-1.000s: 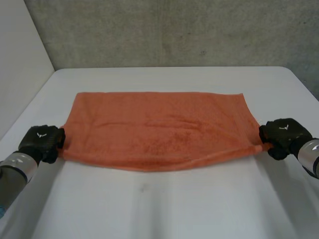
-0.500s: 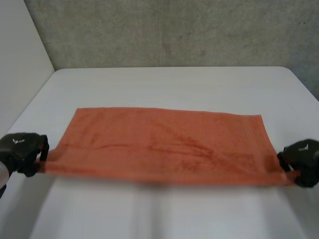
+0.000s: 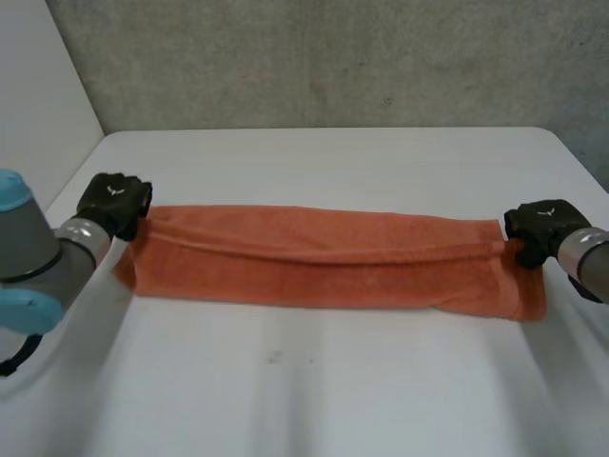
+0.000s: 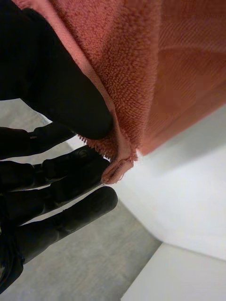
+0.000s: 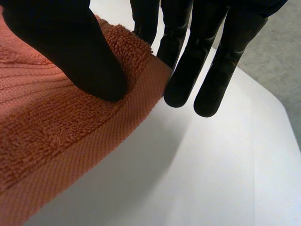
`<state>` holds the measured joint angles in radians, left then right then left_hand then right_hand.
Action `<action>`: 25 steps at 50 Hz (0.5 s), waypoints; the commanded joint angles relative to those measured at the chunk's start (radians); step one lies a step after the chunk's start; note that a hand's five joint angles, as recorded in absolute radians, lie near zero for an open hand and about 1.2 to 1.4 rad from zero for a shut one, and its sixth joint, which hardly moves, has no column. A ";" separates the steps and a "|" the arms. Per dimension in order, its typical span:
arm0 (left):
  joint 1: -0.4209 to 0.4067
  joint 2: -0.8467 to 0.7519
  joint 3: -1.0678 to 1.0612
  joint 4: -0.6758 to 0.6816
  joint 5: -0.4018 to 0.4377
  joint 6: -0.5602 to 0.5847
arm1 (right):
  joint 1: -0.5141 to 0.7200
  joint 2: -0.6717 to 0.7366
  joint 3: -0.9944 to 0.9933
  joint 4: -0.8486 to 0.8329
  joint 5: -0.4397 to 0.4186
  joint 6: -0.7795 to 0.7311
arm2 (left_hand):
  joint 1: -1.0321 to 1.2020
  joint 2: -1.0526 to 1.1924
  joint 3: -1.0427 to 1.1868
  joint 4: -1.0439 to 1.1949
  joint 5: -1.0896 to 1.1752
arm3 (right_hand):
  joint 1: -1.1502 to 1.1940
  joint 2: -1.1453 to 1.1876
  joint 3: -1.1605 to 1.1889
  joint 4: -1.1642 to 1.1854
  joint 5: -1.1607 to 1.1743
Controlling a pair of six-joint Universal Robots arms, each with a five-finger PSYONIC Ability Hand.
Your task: Fold the laundry
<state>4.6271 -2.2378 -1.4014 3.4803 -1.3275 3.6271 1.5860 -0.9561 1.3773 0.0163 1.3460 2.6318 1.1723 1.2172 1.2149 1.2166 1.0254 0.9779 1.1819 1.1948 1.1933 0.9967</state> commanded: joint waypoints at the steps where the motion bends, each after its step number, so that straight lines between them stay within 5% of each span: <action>1: -0.016 -0.153 0.186 0.054 -0.015 0.004 | 0.026 0.091 -0.104 -0.081 0.068 0.051 | 0.224 0.179 0.181 0.180 0.196 | 0.418 0.214 0.201 0.203 0.225; 25: -0.044 -0.316 0.341 0.238 0.001 0.011 | 0.078 0.217 -0.211 -0.294 0.127 0.005 | 0.224 0.179 0.181 0.180 0.196 | 0.418 0.214 0.201 0.203 0.225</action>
<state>4.5979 -2.5477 -1.0567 3.6822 -1.3513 3.6385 1.6591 -0.7696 1.2008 -0.2784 1.4715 2.6623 1.1778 1.2175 1.2149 1.2168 1.0273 0.9779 1.1819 1.1946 1.1933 0.9966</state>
